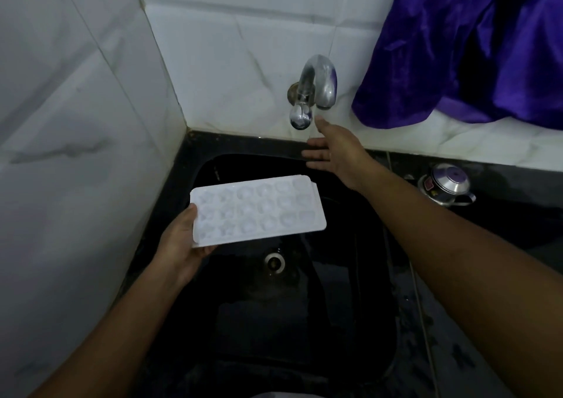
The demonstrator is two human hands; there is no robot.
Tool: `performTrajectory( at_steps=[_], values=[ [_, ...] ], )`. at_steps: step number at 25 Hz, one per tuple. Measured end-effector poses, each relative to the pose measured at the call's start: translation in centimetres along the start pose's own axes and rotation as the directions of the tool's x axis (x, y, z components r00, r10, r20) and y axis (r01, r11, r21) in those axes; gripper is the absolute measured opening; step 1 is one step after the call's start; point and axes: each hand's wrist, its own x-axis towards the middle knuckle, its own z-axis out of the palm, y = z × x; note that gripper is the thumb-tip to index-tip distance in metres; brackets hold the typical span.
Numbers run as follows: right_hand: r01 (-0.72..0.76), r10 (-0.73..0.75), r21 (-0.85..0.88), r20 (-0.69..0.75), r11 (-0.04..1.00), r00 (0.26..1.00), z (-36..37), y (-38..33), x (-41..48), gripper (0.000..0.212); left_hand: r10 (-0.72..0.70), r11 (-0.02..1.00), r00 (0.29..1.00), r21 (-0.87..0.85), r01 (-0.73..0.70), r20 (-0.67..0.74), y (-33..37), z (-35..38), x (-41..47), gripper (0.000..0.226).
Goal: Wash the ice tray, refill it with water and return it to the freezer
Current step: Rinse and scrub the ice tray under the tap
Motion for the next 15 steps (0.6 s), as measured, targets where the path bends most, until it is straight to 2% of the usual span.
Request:
performTrajectory(
  at_steps=[2, 4, 7, 10, 15],
  values=[
    [-0.104, 0.095, 0.111, 0.082, 0.988, 0.992, 1.1, -1.3, 1.9, 0.064, 0.002, 1.0, 1.0, -0.001, -0.002, -0.023, 0.1, 0.8, -0.1, 0.03],
    [-0.16, 0.136, 0.218, 0.121, 0.963, 0.983, 1.9, -2.0, 3.5, 0.054, 0.005, 1.0, 0.999, -0.006, -0.005, -0.041, 0.1, 1.5, 0.2, 0.031],
    [-0.145, 0.125, 0.31, 0.082, 0.94, 0.989, 2.3, -2.3, 5.1, 0.035, 0.017, 1.0, 0.999, 0.01, -0.016, -0.042, -0.1, 2.1, 0.8, 0.033],
    [-0.115, 0.107, 0.285, 0.045, 0.951, 0.993, 2.2, -2.8, 6.0, 0.016, 0.019, 1.0, 0.999, 0.017, -0.019, -0.045, -0.5, 2.4, 1.5, 0.035],
    [-0.071, 0.073, 0.151, -0.014, 0.986, 0.997, 1.9, -3.3, 5.6, 0.016, 0.002, 1.0, 0.998, 0.0, -0.002, -0.063, -0.9, 3.3, 2.0, 0.034]
  ],
)
